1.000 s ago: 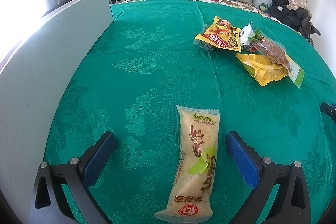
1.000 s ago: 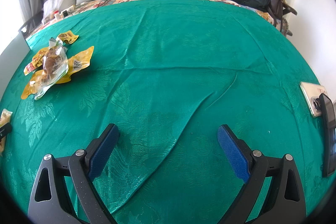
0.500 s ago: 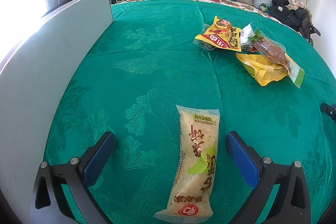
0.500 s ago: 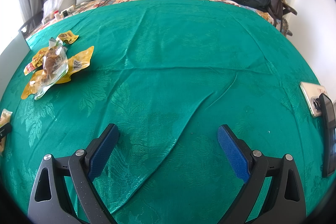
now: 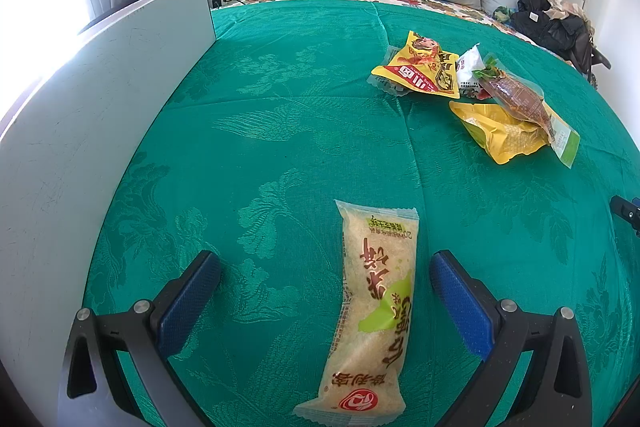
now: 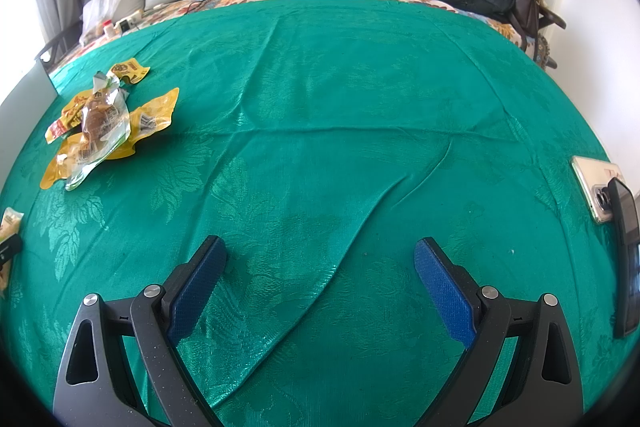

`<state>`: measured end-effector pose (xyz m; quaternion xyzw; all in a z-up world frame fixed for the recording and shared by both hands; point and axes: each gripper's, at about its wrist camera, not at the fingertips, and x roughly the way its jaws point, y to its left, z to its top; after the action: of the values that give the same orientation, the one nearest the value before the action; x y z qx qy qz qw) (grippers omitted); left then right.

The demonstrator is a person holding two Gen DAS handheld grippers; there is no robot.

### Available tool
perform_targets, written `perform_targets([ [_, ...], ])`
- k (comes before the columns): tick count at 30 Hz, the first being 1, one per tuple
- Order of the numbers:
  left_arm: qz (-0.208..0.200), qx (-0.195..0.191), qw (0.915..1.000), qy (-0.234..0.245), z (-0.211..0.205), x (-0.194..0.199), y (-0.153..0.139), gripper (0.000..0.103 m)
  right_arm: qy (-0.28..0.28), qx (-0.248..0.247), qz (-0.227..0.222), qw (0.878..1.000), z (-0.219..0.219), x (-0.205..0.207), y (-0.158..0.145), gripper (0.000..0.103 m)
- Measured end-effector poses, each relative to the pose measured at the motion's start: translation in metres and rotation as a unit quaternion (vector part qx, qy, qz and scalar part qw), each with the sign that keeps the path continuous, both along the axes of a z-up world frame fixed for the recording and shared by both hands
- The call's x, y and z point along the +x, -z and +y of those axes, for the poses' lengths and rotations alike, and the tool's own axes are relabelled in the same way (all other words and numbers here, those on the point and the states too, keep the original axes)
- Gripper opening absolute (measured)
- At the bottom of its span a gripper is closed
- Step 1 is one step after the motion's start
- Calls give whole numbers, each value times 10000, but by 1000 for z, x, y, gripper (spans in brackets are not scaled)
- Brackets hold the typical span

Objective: Organize snacks

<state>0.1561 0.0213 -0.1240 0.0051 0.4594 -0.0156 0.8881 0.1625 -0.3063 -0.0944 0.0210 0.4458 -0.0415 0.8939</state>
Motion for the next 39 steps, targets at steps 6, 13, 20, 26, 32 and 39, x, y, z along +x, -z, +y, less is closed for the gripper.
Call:
perform_targets([
  [6, 0, 0, 10000, 1, 0, 0, 0, 103, -1, 1, 0, 10000, 0, 0, 0, 97],
  [13, 15, 17, 10000, 66, 0, -1, 0, 103, -2, 6, -1, 10000, 0, 0, 0, 97],
  [20, -4, -11, 10000, 47, 2, -3, -1, 103, -96, 614, -364, 9974, 4, -7, -26, 95],
  [26, -4, -12, 10000, 48, 2, -3, -1, 103, -1748, 609, -386, 9820, 96, 47, -67, 95],
  [32, -4, -13, 10000, 48, 2, -3, -1, 103, -2324, 30, 326, 9721, 179, 119, -38, 93],
  [39, -3, -13, 10000, 49, 2, -2, -1, 103, -2260, 92, 739, 9713, 178, 124, -25, 60],
])
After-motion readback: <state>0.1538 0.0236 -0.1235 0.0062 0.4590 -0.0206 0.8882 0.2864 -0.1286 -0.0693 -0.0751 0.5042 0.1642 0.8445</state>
